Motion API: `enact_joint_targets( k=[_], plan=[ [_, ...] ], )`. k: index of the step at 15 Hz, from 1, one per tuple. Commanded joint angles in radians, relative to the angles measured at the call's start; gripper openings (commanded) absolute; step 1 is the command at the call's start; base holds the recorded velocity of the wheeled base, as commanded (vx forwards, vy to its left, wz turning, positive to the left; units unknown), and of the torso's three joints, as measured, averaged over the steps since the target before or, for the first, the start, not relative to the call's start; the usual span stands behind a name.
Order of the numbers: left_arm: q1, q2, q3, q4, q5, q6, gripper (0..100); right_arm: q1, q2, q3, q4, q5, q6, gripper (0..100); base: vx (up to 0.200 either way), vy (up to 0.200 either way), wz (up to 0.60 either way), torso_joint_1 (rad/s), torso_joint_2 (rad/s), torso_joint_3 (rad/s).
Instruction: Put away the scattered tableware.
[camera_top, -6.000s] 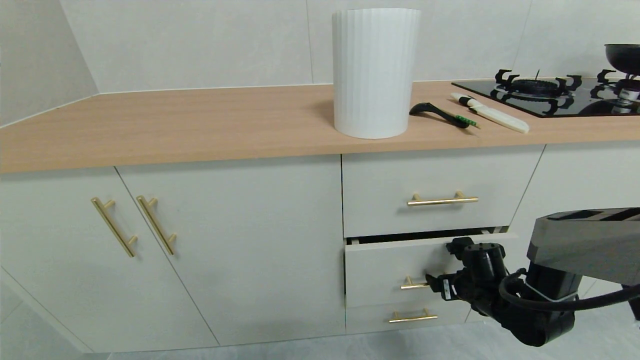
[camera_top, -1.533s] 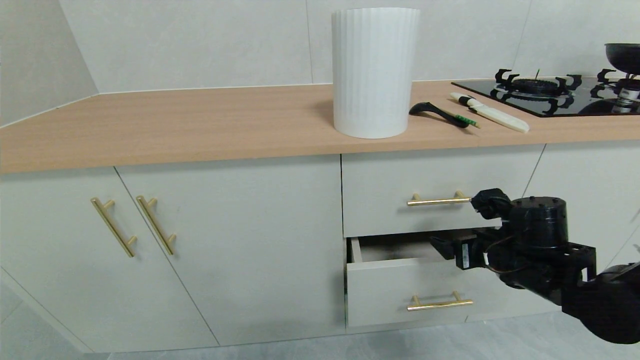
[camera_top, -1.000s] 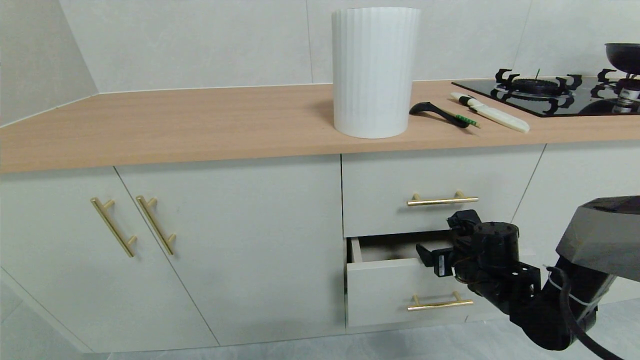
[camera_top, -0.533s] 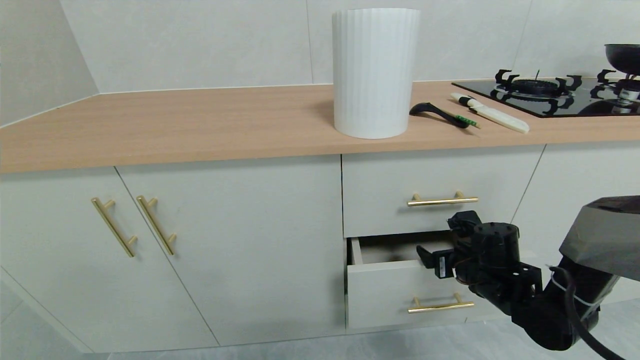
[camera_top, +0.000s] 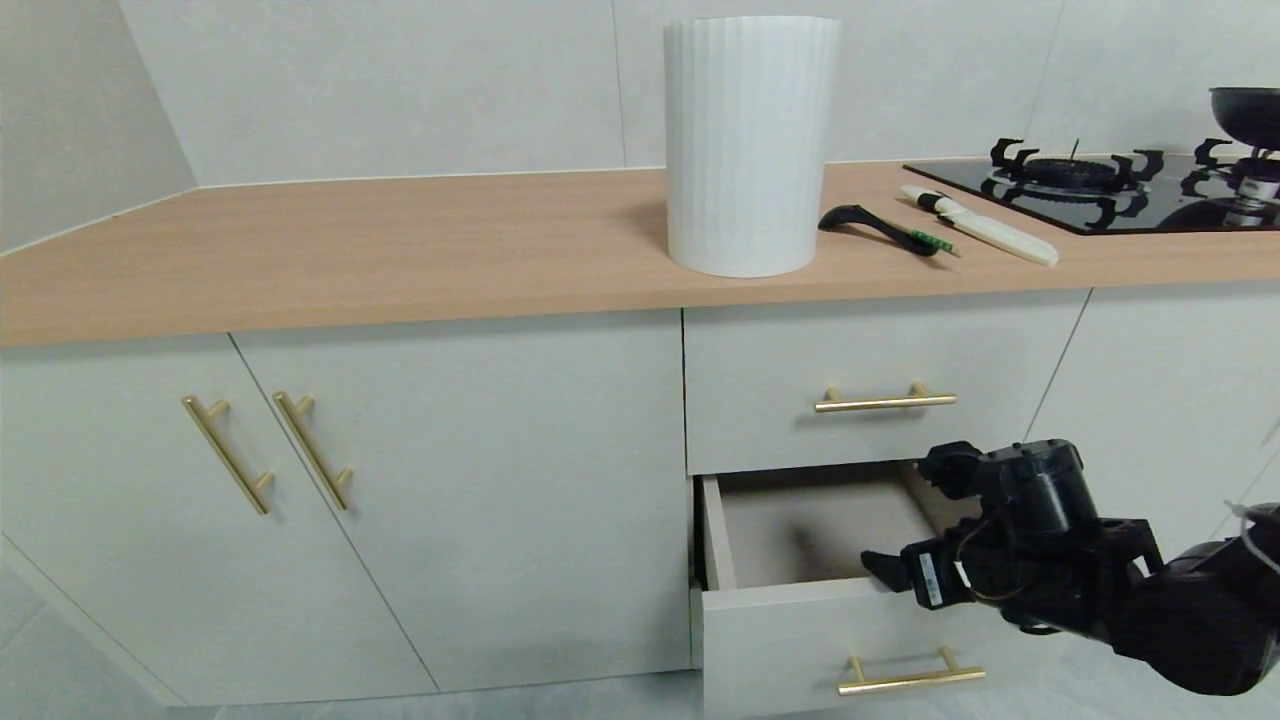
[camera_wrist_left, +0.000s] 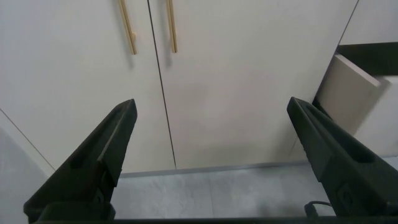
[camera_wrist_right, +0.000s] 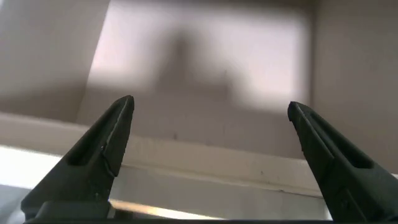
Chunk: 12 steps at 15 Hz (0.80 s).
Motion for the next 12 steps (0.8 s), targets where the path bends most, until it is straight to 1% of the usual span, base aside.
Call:
enact_joint_targets(
  k=[1, 3, 4, 6, 10, 12],
  plan=[
    [0.000, 0.000, 0.000, 0.000, -0.001, 0.000, 100, 0.001, -0.118, -0.025, 0.090, 0.035, 0.001, 100, 0.000, 0.000, 0.00, 0.000, 0.00, 0.000],
    [0.000, 0.000, 0.000, 0.000, 0.000, 0.000, 100, 0.003, -0.149, -0.057, 0.233, 0.063, 0.000, 100, 0.000, 0.000, 0.00, 0.000, 0.00, 0.000],
    [0.000, 0.000, 0.000, 0.000, 0.000, 0.000, 100, 0.006, -0.151, -0.071, 0.282, 0.063, 0.000, 100, 0.000, 0.000, 0.00, 0.000, 0.00, 0.000],
    [0.000, 0.000, 0.000, 0.000, 0.000, 0.000, 100, 0.015, -0.146, -0.083, 0.345, 0.063, -0.003, 100, 0.000, 0.000, 0.00, 0.000, 0.00, 0.000],
    [0.000, 0.000, 0.002, 0.000, 0.000, 0.000, 100, 0.029, -0.145, -0.090, 0.417, 0.063, -0.008, 100, 0.000, 0.000, 0.00, 0.000, 0.00, 0.000],
    [0.000, 0.000, 0.000, 0.000, 0.000, 0.000, 100, 0.029, -0.145, -0.108, 0.496, 0.061, -0.019, 100, 0.000, 0.000, 0.00, 0.000, 0.00, 0.000]
  ],
)
